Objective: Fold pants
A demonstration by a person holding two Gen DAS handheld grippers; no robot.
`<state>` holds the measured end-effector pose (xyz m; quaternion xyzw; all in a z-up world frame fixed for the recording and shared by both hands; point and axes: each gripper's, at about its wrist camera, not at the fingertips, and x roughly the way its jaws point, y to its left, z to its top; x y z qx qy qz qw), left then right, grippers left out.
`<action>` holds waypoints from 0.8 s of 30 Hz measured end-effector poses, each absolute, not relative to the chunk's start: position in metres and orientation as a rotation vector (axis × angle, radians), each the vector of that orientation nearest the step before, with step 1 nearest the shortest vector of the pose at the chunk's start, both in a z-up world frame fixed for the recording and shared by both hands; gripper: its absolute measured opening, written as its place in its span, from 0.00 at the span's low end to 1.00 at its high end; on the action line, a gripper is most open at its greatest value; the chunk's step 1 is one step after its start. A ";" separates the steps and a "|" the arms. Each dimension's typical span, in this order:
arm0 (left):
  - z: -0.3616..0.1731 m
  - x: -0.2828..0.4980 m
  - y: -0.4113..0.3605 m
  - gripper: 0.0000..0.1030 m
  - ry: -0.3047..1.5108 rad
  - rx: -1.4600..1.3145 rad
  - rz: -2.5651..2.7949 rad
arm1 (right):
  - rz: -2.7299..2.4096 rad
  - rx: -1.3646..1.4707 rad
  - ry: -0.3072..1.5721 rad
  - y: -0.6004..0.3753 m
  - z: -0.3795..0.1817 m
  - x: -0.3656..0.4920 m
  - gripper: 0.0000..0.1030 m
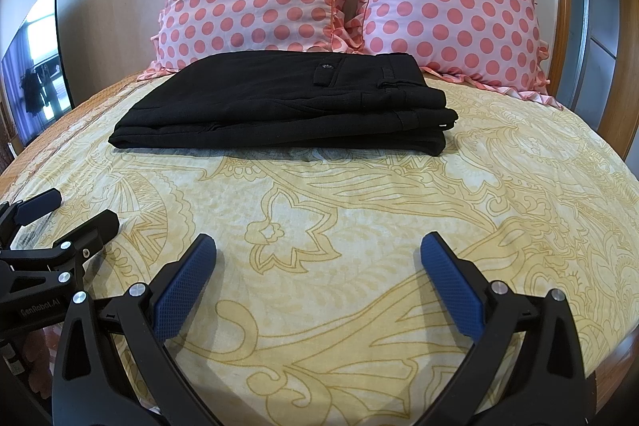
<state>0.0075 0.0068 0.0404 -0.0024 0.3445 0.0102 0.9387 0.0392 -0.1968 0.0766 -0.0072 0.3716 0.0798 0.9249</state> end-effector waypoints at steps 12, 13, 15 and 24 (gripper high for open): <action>0.041 0.008 0.007 0.98 0.703 -0.008 0.022 | 0.163 -0.015 0.762 -0.197 0.077 0.039 0.99; 0.041 0.008 0.007 0.98 0.702 -0.006 0.021 | 0.163 -0.015 0.762 -0.197 0.077 0.039 0.99; 0.040 0.009 0.008 0.98 0.699 -0.008 0.022 | 0.163 -0.015 0.762 -0.197 0.077 0.039 0.99; 0.040 0.009 0.007 0.98 0.699 -0.005 0.021 | 0.164 -0.015 0.762 -0.197 0.076 0.039 0.99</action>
